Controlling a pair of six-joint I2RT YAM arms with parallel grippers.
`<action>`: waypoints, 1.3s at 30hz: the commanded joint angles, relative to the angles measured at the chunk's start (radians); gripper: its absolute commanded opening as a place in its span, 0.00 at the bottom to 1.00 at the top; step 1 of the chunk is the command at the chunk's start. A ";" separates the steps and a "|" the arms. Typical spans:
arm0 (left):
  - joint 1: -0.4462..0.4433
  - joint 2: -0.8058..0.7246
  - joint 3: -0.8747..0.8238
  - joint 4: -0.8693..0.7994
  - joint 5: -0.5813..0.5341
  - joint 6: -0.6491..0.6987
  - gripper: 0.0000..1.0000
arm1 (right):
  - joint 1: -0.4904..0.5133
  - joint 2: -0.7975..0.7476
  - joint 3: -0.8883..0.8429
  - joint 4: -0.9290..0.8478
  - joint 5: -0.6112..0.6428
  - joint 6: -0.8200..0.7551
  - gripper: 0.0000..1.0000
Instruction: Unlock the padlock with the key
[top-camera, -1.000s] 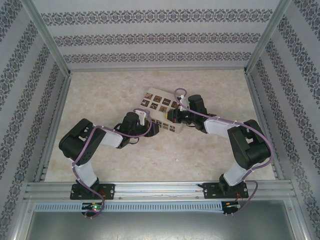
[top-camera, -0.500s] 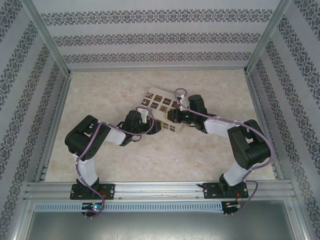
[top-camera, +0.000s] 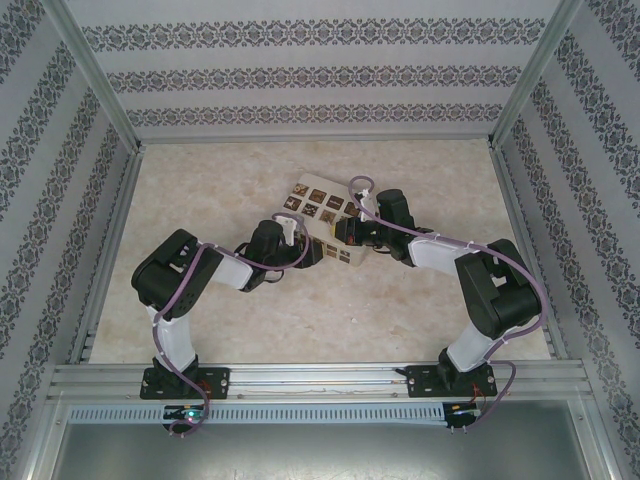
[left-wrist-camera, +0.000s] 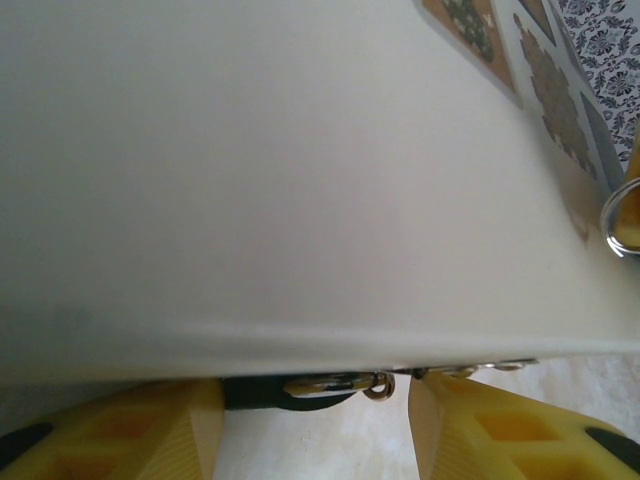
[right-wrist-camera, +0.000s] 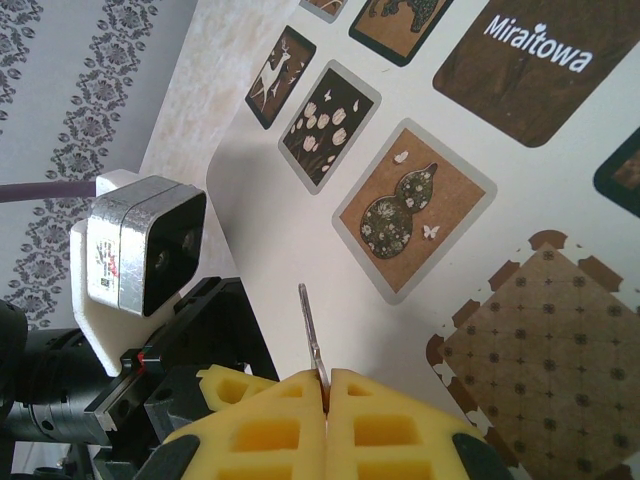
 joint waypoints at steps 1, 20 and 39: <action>-0.029 0.013 0.036 0.039 -0.010 -0.005 0.51 | 0.018 0.035 -0.012 -0.036 0.014 0.004 0.00; -0.055 0.039 0.072 0.009 -0.092 -0.027 0.46 | 0.026 0.050 -0.004 -0.029 0.015 0.014 0.00; -0.055 0.044 0.106 -0.017 -0.087 -0.028 0.28 | 0.028 -0.009 0.005 -0.017 0.006 0.031 0.00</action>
